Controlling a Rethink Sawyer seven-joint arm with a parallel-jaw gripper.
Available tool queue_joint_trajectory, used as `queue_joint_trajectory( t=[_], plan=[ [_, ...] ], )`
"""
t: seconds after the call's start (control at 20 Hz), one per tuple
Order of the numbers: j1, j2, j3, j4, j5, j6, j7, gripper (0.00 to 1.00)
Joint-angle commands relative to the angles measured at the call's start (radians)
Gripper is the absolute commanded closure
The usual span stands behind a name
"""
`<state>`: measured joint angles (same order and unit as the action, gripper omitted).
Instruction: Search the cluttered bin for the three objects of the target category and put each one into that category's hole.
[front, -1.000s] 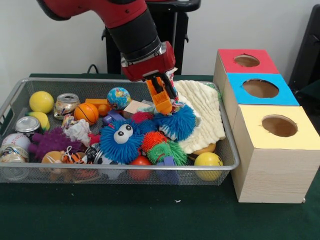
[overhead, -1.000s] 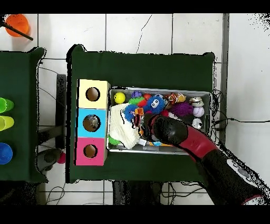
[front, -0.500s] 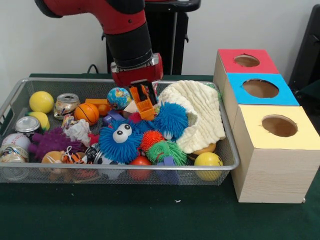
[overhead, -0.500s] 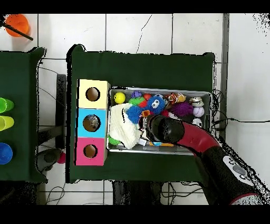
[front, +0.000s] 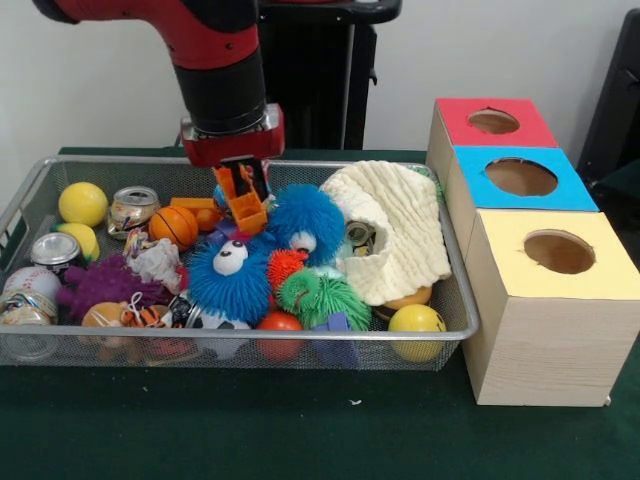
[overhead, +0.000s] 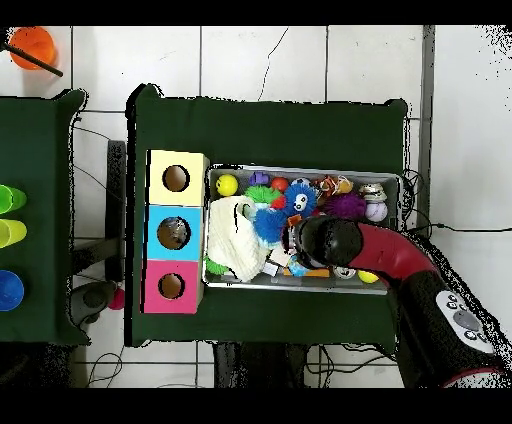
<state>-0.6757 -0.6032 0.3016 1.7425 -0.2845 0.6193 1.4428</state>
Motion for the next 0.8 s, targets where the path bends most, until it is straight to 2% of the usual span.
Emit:
queue_joint_trajectory(
  t=[0.05, 0.3, 0.8],
  plan=[
    [-0.041, 0.018, -0.009, -0.157, -0.199, 0.103, -0.223, 1.0],
    [-0.071, 0.014, 0.003, -0.189, -0.262, 0.114, -0.202, 1.0],
    [-0.138, 0.008, 0.075, -0.219, -0.341, 0.14, -0.298, 1.0]
  ],
)
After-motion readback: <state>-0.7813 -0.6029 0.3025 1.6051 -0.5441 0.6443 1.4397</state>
